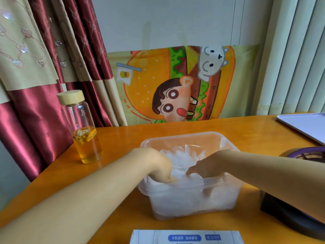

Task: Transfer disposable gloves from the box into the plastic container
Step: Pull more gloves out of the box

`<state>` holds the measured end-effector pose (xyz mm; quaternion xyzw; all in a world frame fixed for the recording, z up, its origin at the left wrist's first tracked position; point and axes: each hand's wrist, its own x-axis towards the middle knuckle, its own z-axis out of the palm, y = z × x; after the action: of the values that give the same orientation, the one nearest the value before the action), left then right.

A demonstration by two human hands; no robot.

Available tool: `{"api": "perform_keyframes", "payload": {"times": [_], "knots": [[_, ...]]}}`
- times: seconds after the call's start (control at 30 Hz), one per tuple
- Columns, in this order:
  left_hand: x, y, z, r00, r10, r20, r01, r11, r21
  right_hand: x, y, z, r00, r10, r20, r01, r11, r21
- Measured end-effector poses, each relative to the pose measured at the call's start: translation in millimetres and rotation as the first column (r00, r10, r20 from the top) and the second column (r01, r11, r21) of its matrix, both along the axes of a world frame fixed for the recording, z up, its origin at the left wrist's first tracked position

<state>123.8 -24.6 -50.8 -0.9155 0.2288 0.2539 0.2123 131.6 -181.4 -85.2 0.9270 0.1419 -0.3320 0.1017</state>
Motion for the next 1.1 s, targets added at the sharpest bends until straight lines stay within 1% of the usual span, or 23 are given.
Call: {"api": "perform_keyframes", "payload": {"times": [0.1, 0.17, 0.2, 0.27, 0.33, 0.43, 0.53, 0.63, 0.7, 0.8, 0.87, 0.93, 1.0, 1.03, 1.1], "knots": [[-9.1, 17.3, 24.8, 0.993, -0.005, 0.119, 0.010, 0.999, -0.044, 0.0, -0.6, -2.5, 0.999, -0.026, 0.028, 0.026, 1.000, 0.008], [-11.7, 31.0, 32.8, 0.982, 0.012, 0.189, 0.001, 0.998, -0.068, -1.0, 0.4, -1.9, 0.998, -0.033, 0.058, 0.034, 0.999, -0.020], [-13.4, 38.1, 35.0, 0.977, 0.019, 0.211, 0.003, 0.995, -0.103, -3.0, 1.3, 0.1, 0.996, -0.018, 0.083, 0.022, 0.999, -0.047], [-18.3, 52.3, 37.9, 0.970, 0.027, 0.242, 0.028, 0.975, -0.222, -10.2, 4.2, 8.3, 0.991, 0.007, 0.137, 0.004, 0.997, -0.077], [-26.0, 63.6, 39.1, 0.957, 0.052, 0.286, 0.058, 0.930, -0.364, -17.5, 6.0, 20.4, 0.981, 0.008, 0.196, 0.001, 0.999, -0.042], [-43.7, 74.4, 36.0, 0.930, 0.097, 0.354, 0.121, 0.829, -0.546, -39.6, 10.7, 47.7, 0.928, 0.094, 0.361, -0.086, 0.996, -0.038], [-64.1, 81.7, 30.3, 0.914, 0.103, 0.393, 0.198, 0.730, -0.654, -60.0, 14.5, 69.4, 0.861, 0.098, 0.500, -0.133, 0.990, 0.035], [-83.2, 83.6, 25.6, 0.913, 0.111, 0.392, 0.226, 0.662, -0.715, -75.5, 17.6, 75.9, 0.835, 0.063, 0.547, -0.161, 0.978, 0.133], [-89.5, 78.0, 23.9, 0.905, 0.096, 0.414, 0.266, 0.632, -0.728, -80.2, 20.8, 76.1, 0.850, 0.024, 0.527, -0.148, 0.970, 0.194], [-90.8, 63.0, 22.8, 0.883, 0.078, 0.462, 0.337, 0.579, -0.742, -74.9, 23.2, 67.4, 0.899, -0.055, 0.434, -0.075, 0.958, 0.277], [-87.8, 51.0, 22.7, 0.870, 0.058, 0.490, 0.374, 0.571, -0.731, -67.4, 25.0, 58.3, 0.917, -0.107, 0.385, -0.022, 0.949, 0.315], [-82.6, 39.5, 19.2, 0.863, 0.021, 0.504, 0.388, 0.611, -0.690, -61.5, 30.7, 47.6, 0.918, -0.132, 0.374, 0.004, 0.946, 0.325], [-73.9, 31.9, 12.2, 0.874, -0.005, 0.486, 0.364, 0.670, -0.647, -54.9, 36.1, 37.2, 0.926, -0.163, 0.341, 0.040, 0.940, 0.340], [-66.3, 29.5, 9.1, 0.892, -0.003, 0.452, 0.324, 0.701, -0.635, -49.1, 37.0, 34.2, 0.933, -0.195, 0.301, 0.076, 0.927, 0.366], [-54.4, 26.1, 2.6, 0.948, 0.032, 0.318, 0.181, 0.764, -0.619, -41.0, 35.1, 30.6, 0.939, -0.287, 0.191, 0.173, 0.873, 0.456]]}}
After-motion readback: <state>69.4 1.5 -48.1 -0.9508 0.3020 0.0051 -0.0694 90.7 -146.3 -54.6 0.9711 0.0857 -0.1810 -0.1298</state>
